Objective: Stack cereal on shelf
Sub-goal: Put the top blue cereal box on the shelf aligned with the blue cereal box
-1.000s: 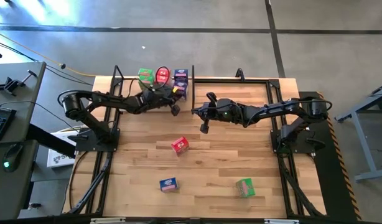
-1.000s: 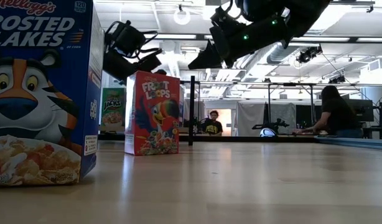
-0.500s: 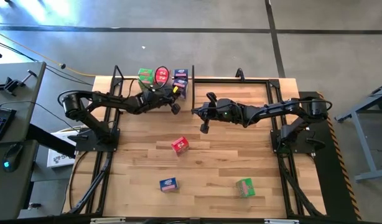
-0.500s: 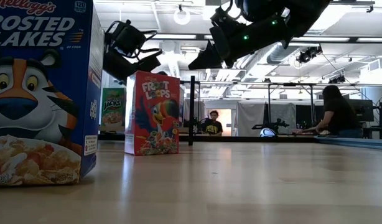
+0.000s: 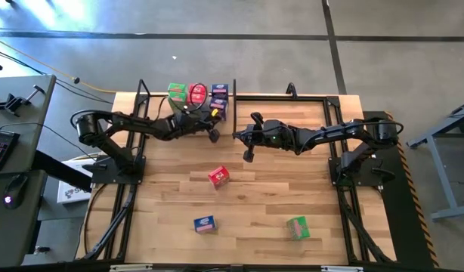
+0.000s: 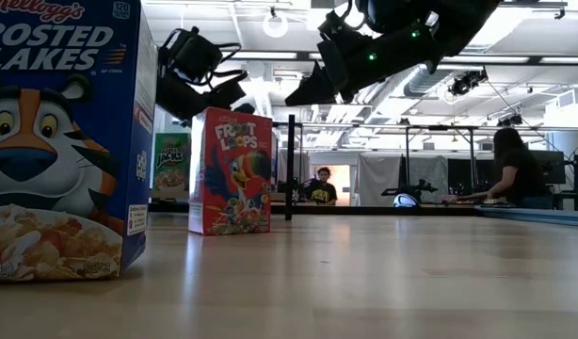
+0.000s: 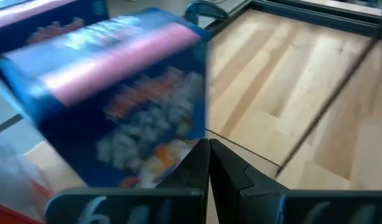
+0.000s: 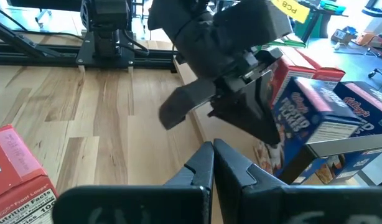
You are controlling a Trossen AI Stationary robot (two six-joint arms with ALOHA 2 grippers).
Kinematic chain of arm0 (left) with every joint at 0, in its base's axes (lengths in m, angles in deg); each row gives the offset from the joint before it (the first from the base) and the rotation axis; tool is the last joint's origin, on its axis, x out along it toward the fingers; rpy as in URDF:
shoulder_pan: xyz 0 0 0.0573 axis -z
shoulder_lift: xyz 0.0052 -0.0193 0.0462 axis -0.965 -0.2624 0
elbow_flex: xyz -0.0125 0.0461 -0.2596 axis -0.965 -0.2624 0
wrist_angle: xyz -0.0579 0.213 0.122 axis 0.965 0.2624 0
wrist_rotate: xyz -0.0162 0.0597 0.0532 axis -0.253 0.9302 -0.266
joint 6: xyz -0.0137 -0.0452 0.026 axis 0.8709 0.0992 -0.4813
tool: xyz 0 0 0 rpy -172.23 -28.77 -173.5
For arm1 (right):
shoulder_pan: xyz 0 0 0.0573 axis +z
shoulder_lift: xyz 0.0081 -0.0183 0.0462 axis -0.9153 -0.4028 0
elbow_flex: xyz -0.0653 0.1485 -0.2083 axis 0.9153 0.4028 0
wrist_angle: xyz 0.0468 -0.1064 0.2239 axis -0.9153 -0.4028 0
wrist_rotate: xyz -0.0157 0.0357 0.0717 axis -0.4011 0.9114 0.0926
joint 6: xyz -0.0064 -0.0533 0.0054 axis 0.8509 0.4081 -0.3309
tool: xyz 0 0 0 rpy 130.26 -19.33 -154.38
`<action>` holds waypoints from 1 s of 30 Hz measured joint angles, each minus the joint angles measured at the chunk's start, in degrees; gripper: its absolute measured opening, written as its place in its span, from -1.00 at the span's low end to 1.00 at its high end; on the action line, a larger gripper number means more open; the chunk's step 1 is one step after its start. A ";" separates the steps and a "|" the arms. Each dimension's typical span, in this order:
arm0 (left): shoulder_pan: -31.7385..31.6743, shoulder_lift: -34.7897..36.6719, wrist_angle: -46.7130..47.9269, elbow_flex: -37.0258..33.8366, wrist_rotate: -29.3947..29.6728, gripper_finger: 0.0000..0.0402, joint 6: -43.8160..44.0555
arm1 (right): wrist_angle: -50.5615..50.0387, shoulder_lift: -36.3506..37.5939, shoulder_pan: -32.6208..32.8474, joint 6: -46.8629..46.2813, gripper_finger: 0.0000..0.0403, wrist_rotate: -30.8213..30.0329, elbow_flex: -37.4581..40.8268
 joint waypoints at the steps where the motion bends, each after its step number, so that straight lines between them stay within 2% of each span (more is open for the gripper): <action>1: -0.37 0.00 0.00 0.00 0.04 -1.00 0.00 | 0.00 0.00 0.00 0.00 -1.00 0.00 0.00; 9: -1.19 -4.11 -0.58 2.02 -1.61 -1.00 0.00 | -0.02 0.00 -0.01 0.02 -1.00 0.00 0.00; 16: -0.34 -6.58 2.66 4.00 1.23 -1.00 1.82 | -0.79 0.00 0.01 0.02 -1.00 0.02 0.00; 21: 0.33 -6.58 4.16 4.00 5.87 -1.00 2.74 | -0.85 0.00 0.01 0.07 -1.00 0.02 0.00; 30: -1.69 -6.58 2.87 4.00 6.67 -1.00 3.06 | -0.85 0.00 0.01 0.07 -1.00 0.02 0.00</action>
